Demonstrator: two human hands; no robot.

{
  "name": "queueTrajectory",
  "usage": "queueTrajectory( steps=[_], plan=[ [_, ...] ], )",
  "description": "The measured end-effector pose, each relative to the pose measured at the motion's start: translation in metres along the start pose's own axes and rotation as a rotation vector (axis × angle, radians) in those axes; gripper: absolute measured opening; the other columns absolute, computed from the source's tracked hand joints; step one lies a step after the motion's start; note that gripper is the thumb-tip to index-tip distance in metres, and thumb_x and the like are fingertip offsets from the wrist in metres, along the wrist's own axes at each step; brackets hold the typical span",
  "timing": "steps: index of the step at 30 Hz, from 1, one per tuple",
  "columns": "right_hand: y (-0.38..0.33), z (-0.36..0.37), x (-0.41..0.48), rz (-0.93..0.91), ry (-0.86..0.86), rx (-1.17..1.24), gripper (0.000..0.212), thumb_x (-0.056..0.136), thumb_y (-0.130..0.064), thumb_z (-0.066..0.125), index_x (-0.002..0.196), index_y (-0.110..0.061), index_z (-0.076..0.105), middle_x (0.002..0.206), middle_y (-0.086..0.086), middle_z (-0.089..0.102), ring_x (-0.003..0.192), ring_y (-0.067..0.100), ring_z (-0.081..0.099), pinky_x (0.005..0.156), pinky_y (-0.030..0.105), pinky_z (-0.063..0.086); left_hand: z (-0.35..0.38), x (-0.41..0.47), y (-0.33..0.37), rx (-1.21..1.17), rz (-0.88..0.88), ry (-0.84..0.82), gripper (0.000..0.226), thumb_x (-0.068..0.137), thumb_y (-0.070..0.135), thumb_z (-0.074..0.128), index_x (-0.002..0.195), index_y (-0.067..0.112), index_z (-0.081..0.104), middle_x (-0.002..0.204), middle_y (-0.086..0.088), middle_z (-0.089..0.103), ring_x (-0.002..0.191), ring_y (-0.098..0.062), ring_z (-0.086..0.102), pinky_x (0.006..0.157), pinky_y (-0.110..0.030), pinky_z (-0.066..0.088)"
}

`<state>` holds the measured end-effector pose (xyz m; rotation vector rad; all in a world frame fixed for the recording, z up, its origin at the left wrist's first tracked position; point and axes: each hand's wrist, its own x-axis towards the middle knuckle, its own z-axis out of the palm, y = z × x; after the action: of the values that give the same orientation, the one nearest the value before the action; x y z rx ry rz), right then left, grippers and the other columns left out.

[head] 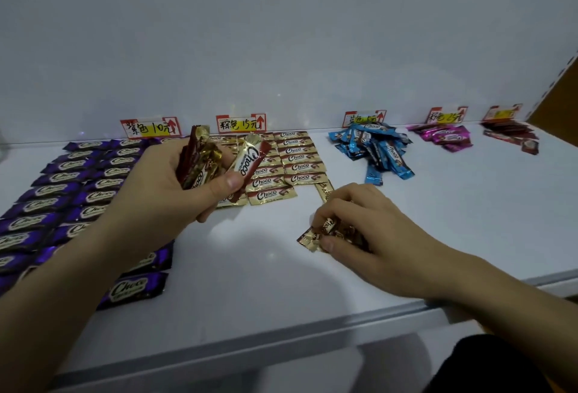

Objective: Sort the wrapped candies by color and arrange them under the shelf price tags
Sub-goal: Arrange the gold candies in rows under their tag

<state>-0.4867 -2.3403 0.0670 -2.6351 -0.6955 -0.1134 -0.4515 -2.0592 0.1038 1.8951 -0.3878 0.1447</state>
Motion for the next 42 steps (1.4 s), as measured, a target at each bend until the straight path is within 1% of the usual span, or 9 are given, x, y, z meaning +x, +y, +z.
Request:
queueTrajectory(
  steps=[5, 11, 18, 20, 24, 27, 31, 38, 42],
  plan=[
    [0.010, -0.007, 0.005, 0.031, 0.011, -0.047, 0.051, 0.088, -0.068, 0.049, 0.132, -0.043, 0.051, 0.135, -0.021, 0.041, 0.128, 0.003, 0.036, 0.107, 0.035, 0.039, 0.006, -0.003, 0.002, -0.040, 0.036, -0.022, 0.020, 0.076, 0.030, 0.070, 0.091, 0.017, 0.065, 0.057, -0.002, 0.059, 0.046, -0.013, 0.051, 0.044, -0.020, 0.044],
    [0.006, -0.006, -0.009, 0.090, 0.006, -0.164, 0.052, 0.089, -0.071, 0.034, 0.127, -0.043, 0.053, 0.120, -0.020, 0.045, 0.112, 0.006, 0.040, 0.095, 0.035, 0.044, 0.007, -0.005, 0.000, -0.049, 0.018, -0.002, 0.023, 0.075, 0.031, 0.071, 0.092, 0.016, 0.065, 0.057, -0.003, 0.060, 0.046, -0.014, 0.051, 0.044, -0.019, 0.044],
    [-0.007, -0.005, -0.028, 0.111, 0.003, -0.229, 0.050, 0.091, -0.070, 0.032, 0.127, -0.041, 0.050, 0.123, -0.023, 0.045, 0.111, 0.006, 0.041, 0.092, 0.033, 0.044, 0.009, -0.003, -0.003, -0.089, 0.042, -0.051, 0.018, 0.082, 0.030, 0.081, 0.088, 0.021, 0.067, 0.059, -0.003, 0.061, 0.046, -0.013, 0.052, 0.044, -0.020, 0.044],
    [-0.010, -0.005, -0.027, 0.124, 0.003, -0.202, 0.055, 0.091, -0.073, 0.030, 0.133, -0.043, 0.046, 0.133, -0.023, 0.040, 0.123, 0.005, 0.037, 0.100, 0.033, 0.041, 0.008, -0.003, -0.002, -0.094, 0.047, -0.071, 0.016, 0.079, 0.032, 0.081, 0.086, 0.027, 0.068, 0.060, -0.002, 0.062, 0.047, -0.014, 0.053, 0.044, -0.021, 0.044],
    [-0.013, -0.001, -0.017, 0.107, -0.105, -0.163, 0.066, 0.095, -0.073, 0.024, 0.154, -0.042, 0.022, 0.163, -0.020, 0.012, 0.150, 0.005, 0.006, 0.122, 0.034, 0.016, 0.006, -0.003, -0.002, -0.068, 0.046, -0.051, 0.015, 0.080, 0.030, 0.081, 0.086, 0.027, 0.067, 0.062, -0.004, 0.063, 0.048, -0.016, 0.054, 0.045, -0.022, 0.045],
    [-0.012, 0.002, -0.015, 0.068, -0.065, -0.163, 0.053, 0.100, -0.065, 0.030, 0.147, -0.041, 0.035, 0.152, -0.020, 0.029, 0.141, 0.003, 0.024, 0.117, 0.033, 0.027, 0.005, -0.003, -0.001, -0.072, 0.042, -0.055, 0.013, 0.077, 0.031, 0.078, 0.086, 0.028, 0.068, 0.067, -0.008, 0.064, 0.051, -0.019, 0.055, 0.046, -0.024, 0.047],
    [-0.013, 0.006, -0.018, -0.016, 0.022, -0.040, 0.022, 0.101, -0.044, 0.048, 0.120, -0.037, 0.058, 0.122, -0.021, 0.047, 0.116, 0.007, 0.046, 0.097, 0.034, 0.042, 0.009, -0.005, 0.005, -0.061, 0.037, -0.068, 0.022, 0.073, 0.030, 0.071, 0.090, 0.017, 0.066, 0.065, -0.011, 0.063, 0.049, -0.016, 0.054, 0.045, -0.021, 0.048],
    [-0.028, 0.014, 0.006, -0.201, -0.039, 0.062, 0.016, 0.102, -0.023, 0.054, 0.110, -0.028, 0.067, 0.112, -0.013, 0.057, 0.106, 0.008, 0.052, 0.090, 0.034, 0.045, 0.009, -0.005, 0.002, -0.060, 0.018, -0.080, 0.019, 0.081, 0.032, 0.080, 0.089, 0.020, 0.067, 0.062, 0.000, 0.063, 0.048, -0.014, 0.054, 0.046, -0.022, 0.047],
    [-0.017, 0.001, 0.026, 0.011, 0.188, 0.483, 0.017, 0.101, -0.018, 0.055, 0.101, -0.022, 0.071, 0.100, -0.014, 0.069, 0.100, 0.007, 0.062, 0.086, 0.030, 0.049, 0.008, -0.006, 0.004, -0.014, 0.002, -0.037, 0.026, 0.072, 0.036, 0.069, 0.092, 0.019, 0.065, 0.058, 0.002, 0.063, 0.048, -0.010, 0.055, 0.046, -0.021, 0.047]
  ],
)
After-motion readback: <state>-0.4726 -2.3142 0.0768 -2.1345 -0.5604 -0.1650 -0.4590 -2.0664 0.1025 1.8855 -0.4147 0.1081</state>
